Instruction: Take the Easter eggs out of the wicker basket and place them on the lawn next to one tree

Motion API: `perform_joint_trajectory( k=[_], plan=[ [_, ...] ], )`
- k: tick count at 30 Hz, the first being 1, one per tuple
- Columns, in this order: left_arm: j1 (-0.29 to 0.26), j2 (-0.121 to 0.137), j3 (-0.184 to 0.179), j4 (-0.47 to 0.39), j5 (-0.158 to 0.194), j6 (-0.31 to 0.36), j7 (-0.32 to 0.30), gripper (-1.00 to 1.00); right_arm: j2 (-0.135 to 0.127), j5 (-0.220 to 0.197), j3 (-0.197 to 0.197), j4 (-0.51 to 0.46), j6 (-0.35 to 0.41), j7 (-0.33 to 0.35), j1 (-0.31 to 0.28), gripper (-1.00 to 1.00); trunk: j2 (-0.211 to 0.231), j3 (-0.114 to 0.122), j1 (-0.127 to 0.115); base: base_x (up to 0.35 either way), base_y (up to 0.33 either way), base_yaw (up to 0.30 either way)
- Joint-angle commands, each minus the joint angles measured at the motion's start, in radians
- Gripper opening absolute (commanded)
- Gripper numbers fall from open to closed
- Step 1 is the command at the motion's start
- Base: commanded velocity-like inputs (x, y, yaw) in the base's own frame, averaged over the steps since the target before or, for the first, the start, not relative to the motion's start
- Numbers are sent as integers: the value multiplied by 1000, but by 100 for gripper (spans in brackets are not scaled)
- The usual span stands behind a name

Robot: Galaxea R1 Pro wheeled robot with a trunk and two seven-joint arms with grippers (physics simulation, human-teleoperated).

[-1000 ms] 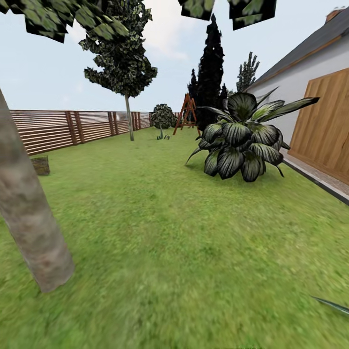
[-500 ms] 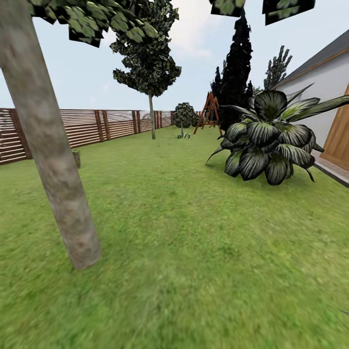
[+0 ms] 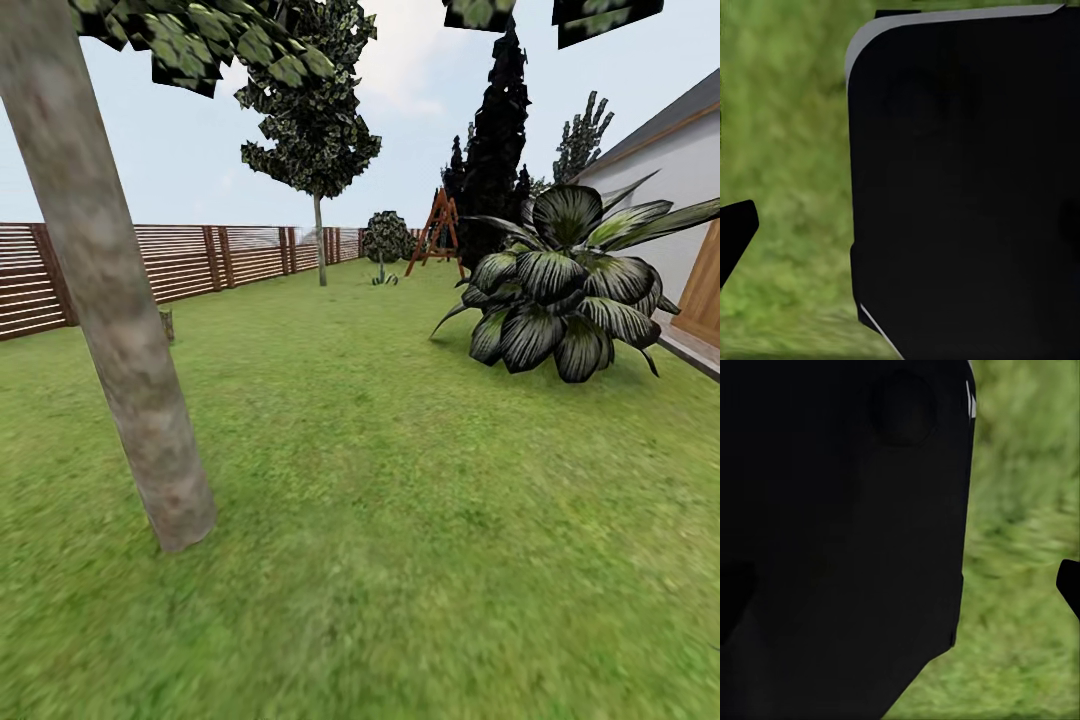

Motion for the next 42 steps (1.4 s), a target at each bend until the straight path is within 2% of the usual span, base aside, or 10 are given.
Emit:
perform_joint_trajectory(
  k=[1,10,34,42],
  plan=[
    [-1,0,1,1,-1,-11,0,100,0,-2,-1,-1,0,-1,0,100,0,-1,0,0,0,6],
    [-1,3,6,1,-1,-33,0,100,2,1,4,0,0,-1,0,100,0,-2,0,0,0,139],
    [-1,4,8,1,-1,-36,0,100,0,7,9,-4,-5,-1,0,100,0,-14,0,0,0,240],
    [-1,3,9,1,3,-39,0,100,0,8,27,-5,-40,-1,0,100,0,-19,0,0,0,244]
  ],
)
